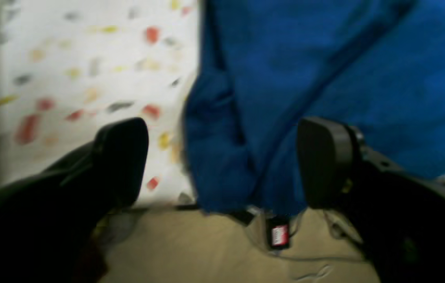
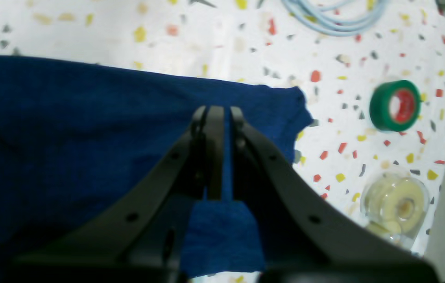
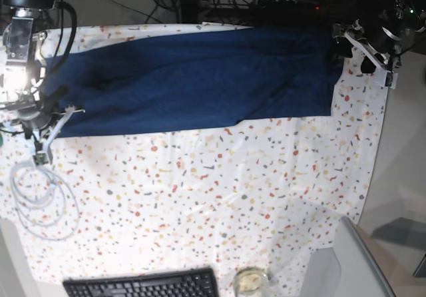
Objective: Layout the t-shirt on the table in an organized manner, then fold the t-shirt properly
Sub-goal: 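Adjust the grip on the strip ends with both grippers, pulling them taut, then lift the strip end with the left gripper toward the right gripper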
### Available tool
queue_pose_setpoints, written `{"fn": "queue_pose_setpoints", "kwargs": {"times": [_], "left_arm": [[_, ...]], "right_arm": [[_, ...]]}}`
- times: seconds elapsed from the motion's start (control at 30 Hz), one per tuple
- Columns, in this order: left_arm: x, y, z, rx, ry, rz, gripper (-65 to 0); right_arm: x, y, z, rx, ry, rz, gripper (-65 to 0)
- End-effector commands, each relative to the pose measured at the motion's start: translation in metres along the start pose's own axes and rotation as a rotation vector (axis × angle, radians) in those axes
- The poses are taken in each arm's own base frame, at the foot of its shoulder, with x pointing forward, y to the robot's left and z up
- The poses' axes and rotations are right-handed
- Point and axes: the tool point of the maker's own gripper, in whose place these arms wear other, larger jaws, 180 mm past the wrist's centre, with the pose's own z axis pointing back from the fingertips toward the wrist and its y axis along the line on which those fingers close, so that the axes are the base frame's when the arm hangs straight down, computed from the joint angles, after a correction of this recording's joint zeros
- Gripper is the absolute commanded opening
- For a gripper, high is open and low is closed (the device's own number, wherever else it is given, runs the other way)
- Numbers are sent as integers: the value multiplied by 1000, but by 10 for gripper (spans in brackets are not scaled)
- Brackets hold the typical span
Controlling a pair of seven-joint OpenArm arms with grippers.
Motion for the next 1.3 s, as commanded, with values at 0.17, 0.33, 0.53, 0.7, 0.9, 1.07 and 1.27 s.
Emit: {"fn": "queue_pose_setpoints", "kwargs": {"times": [0.17, 0.33, 0.53, 0.7, 0.9, 1.07, 1.27], "left_arm": [[-6, 39, -5, 61, -17, 126, -94], [-14, 39, -15, 29, 28, 124, -94], [-15, 6, -36, -64, 53, 88, -91], [-23, -7, -52, -103, 74, 126, -92], [-41, -36, -70, -184, 142, 134, -92], [-51, -63, -77, -243, 163, 126, -92], [-64, -79, -74, -277, 196, 102, -94]], "right_arm": [[9, 24, 2, 42, -38, 26, -623], [9, 38, 2, 68, -39, 11, -623], [9, 46, 2, 82, -40, -1, -623], [9, 45, 2, 81, -39, 0, -623], [9, 45, 2, 81, -39, 0, -623], [8, 45, 2, 81, -38, 0, -623], [8, 45, 2, 80, -38, 1, -623]]}}
